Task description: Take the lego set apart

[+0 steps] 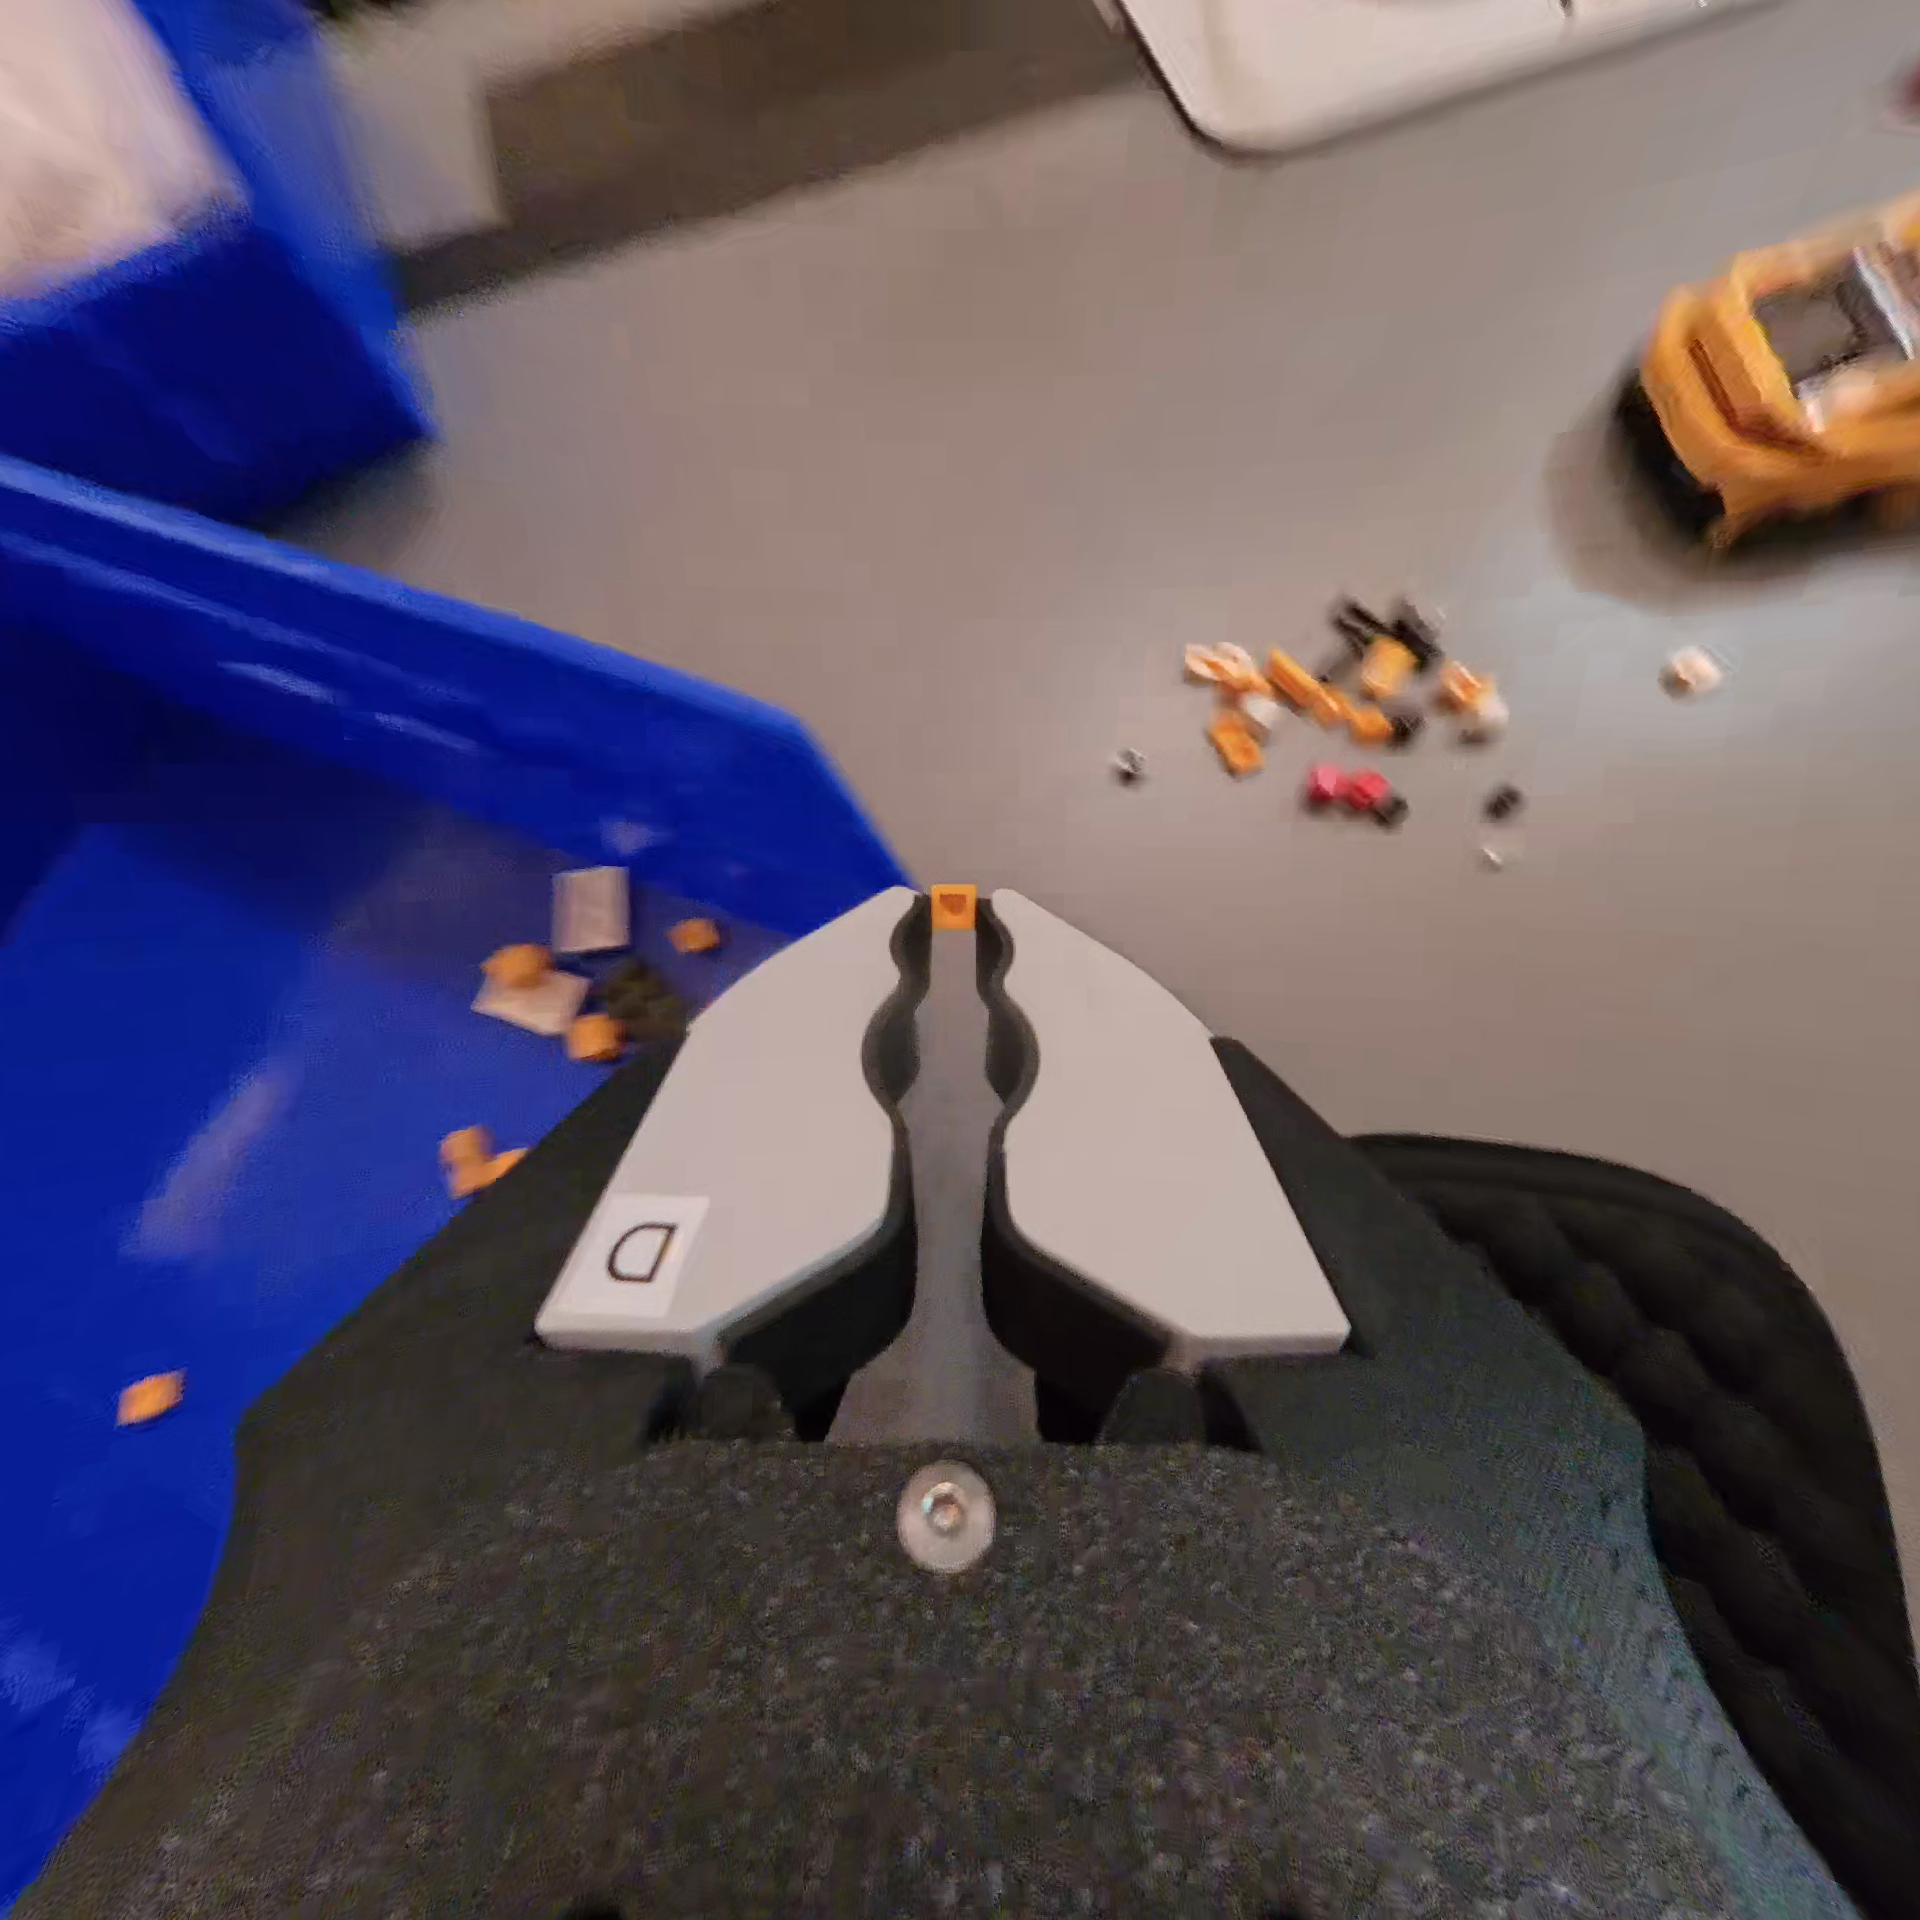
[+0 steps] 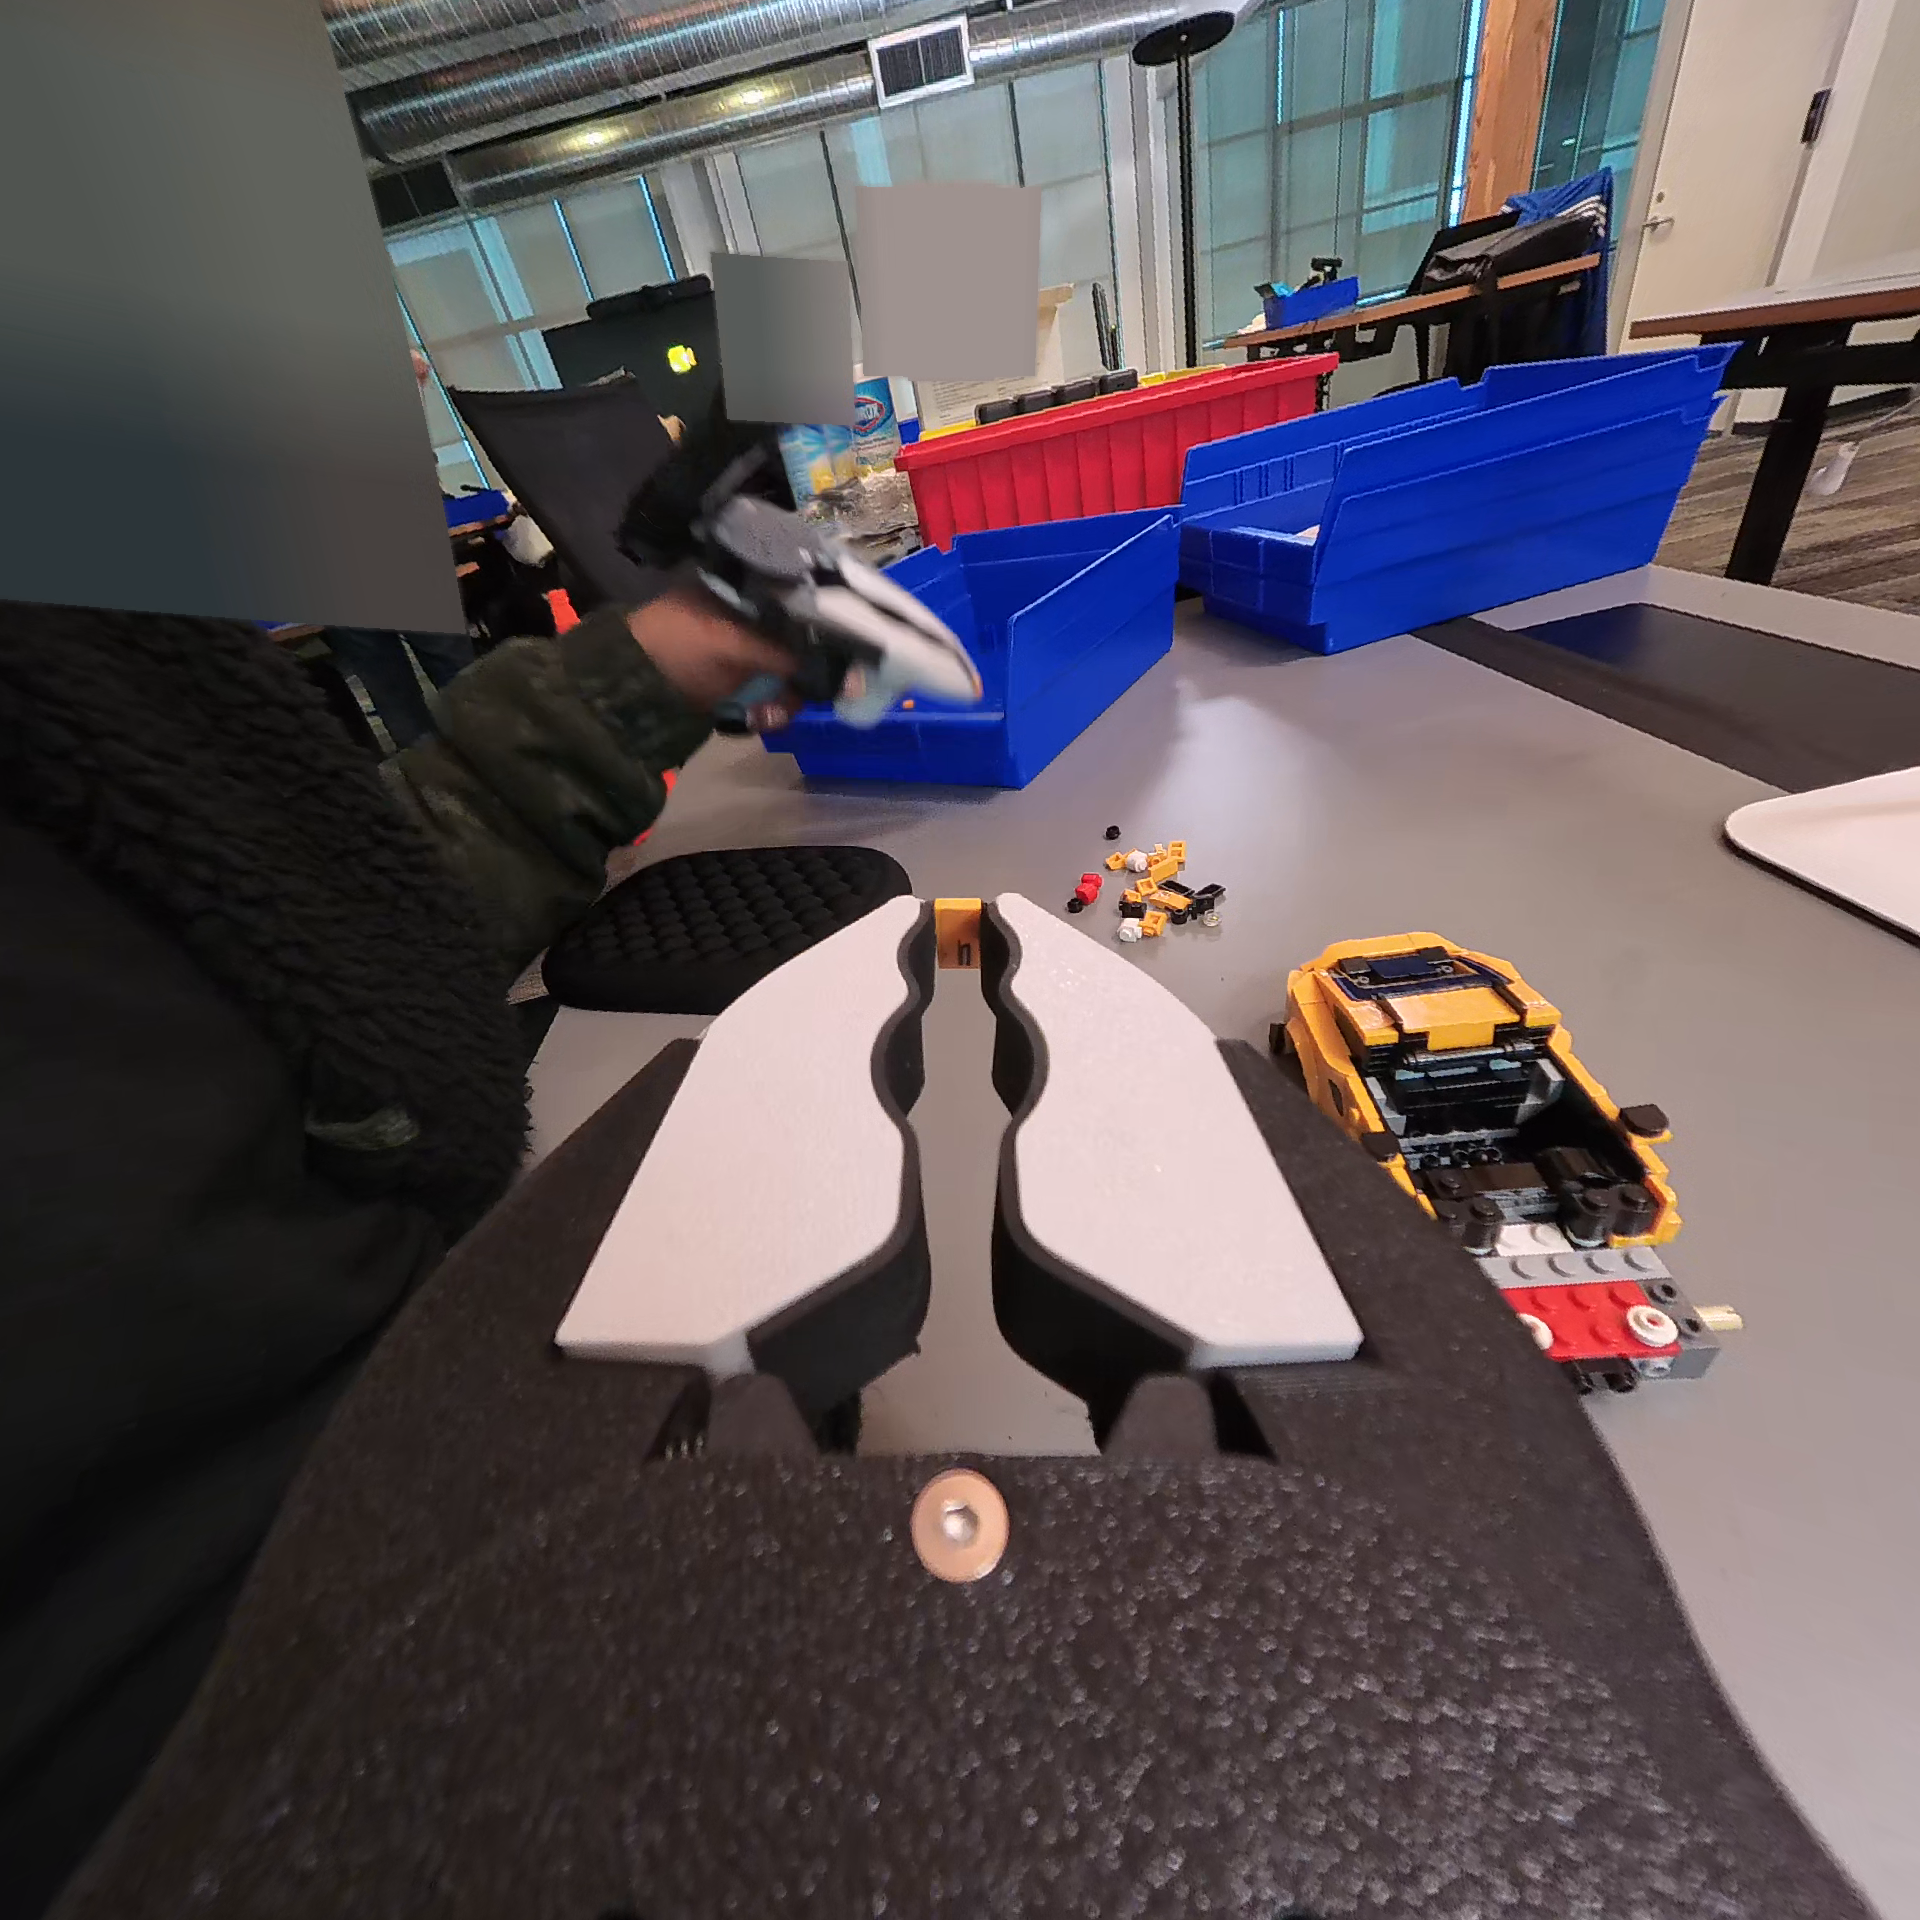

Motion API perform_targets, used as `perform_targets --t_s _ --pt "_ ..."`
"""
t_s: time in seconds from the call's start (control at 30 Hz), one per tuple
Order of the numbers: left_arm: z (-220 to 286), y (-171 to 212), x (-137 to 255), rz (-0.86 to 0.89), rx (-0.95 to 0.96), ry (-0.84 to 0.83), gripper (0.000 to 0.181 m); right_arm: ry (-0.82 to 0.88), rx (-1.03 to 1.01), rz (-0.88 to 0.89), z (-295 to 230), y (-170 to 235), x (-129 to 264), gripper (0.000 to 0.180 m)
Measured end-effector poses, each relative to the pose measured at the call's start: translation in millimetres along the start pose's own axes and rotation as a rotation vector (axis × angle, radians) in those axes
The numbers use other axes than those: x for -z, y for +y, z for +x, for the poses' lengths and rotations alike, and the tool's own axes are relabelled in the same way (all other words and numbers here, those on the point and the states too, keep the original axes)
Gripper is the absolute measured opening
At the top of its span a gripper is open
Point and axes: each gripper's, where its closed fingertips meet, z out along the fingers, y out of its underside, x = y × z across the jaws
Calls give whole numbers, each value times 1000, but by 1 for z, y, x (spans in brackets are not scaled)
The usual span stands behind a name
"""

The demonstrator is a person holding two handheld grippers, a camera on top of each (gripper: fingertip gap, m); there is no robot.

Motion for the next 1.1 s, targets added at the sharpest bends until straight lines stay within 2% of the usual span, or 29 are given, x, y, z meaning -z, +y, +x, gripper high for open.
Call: perform_targets --t_s 0.03,0.1,0.17,0.27,0.47,0.53,0.6,0.7,0.83,0.93,1.1 --pt "-16 -6 10 36 23 -58 8 -4 -1 0 -1 0 0 8" --pt "-41 0 17 2 50 -120 8 -11 -1 -2 -2 0 -1 8" --pt "-56 16 10 -74 48 -143 16 -12 3 -3 -3 0 -1 8" --pt "-57 34 -4 -139 66 -107 24 -4 9 1 -3 -1 0 8" --pt "-49 28 -3 -75 88 -60 28 -2 4 1 -2 -1 0 8" --pt "-38 16 1 -3 74 -14 26 -2 4 0 -2 0 0 8" --pt "-2 -7 8 118 46 144 20 -1 4 -1 -2 0 0 8" --pt "79 -44 23 301 3 480 10 -2 -1 -5 -2 2 -2 8" --pt "193 -77 34 453 -82 828 13 -6 -5 -5 -4 3 -5 8" --pt "260 -86 39 386 19 1096 16 1 24 -7 -6 3 -5 8" --pt "299 -92 27 204 270 1291 21 10 147 -35 -12 5 -5 8"
